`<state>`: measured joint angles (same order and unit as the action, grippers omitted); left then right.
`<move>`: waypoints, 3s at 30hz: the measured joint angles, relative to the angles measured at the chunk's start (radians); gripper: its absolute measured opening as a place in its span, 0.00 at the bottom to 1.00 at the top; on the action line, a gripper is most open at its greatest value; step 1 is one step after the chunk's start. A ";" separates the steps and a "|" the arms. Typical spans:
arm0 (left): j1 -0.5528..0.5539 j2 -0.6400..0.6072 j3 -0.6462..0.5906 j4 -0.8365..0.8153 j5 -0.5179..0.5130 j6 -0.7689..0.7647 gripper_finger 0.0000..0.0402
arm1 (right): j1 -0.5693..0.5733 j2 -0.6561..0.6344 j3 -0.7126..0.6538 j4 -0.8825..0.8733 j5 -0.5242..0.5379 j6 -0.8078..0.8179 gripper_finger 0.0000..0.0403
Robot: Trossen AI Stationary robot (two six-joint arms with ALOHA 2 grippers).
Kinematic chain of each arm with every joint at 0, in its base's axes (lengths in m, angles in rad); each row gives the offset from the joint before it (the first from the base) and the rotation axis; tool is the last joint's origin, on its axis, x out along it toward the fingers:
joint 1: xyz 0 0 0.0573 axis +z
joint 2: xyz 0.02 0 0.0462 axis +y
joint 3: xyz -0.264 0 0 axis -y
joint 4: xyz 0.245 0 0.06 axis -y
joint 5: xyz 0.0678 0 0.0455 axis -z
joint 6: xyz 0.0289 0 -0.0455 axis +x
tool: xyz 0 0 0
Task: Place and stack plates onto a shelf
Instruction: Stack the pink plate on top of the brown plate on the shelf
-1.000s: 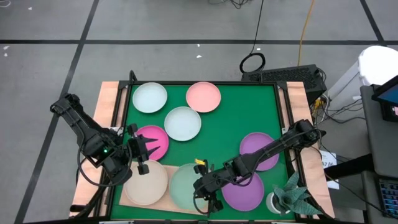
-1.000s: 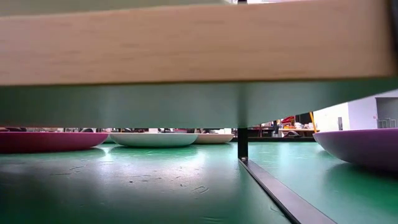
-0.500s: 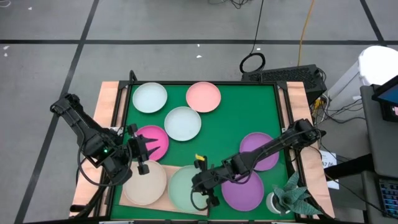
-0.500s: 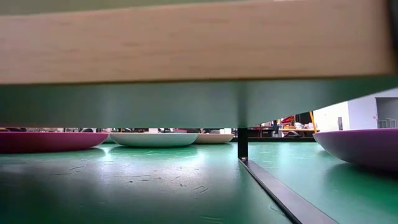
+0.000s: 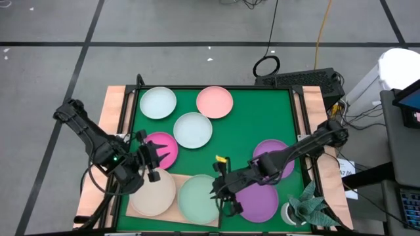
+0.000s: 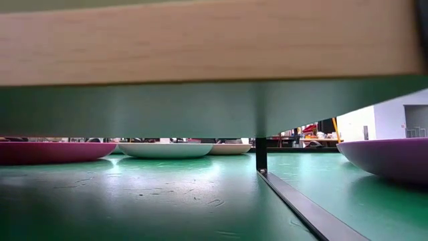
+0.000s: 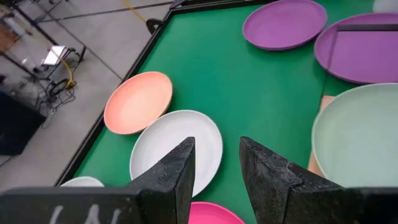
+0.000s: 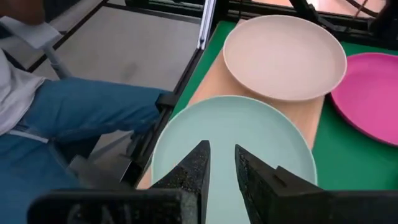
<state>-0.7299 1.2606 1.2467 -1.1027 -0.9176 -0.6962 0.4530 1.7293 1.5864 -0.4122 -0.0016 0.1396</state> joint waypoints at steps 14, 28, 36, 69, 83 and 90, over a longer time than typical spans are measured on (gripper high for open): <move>0.227 0.072 -0.064 0.002 0.216 -0.132 0.33 | 0.062 -0.214 -0.142 -0.111 0.193 0.073 0.15; 0.414 0.265 -0.099 0.042 0.519 -0.251 0.33 | 0.079 -0.470 -0.443 0.101 0.289 0.137 0.15; 0.465 0.372 -0.099 0.042 0.595 -0.330 0.33 | 0.079 -0.508 -0.473 0.109 0.292 0.189 0.15; 0.504 0.521 -0.171 0.115 0.660 -0.375 0.33 | 0.079 -0.508 -0.473 0.154 0.286 0.128 0.15; 0.517 0.520 -0.181 0.155 0.682 -0.333 0.33 | 0.079 -0.508 -0.473 0.154 0.285 0.128 0.15; 0.520 0.520 -0.181 0.143 0.682 -0.314 0.25 | 0.079 -0.508 -0.473 0.154 0.285 0.135 0.15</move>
<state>-0.2096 1.7809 1.0660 -0.9602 -0.2354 -1.0104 0.5320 1.2209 1.1137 -0.2584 0.2832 0.2744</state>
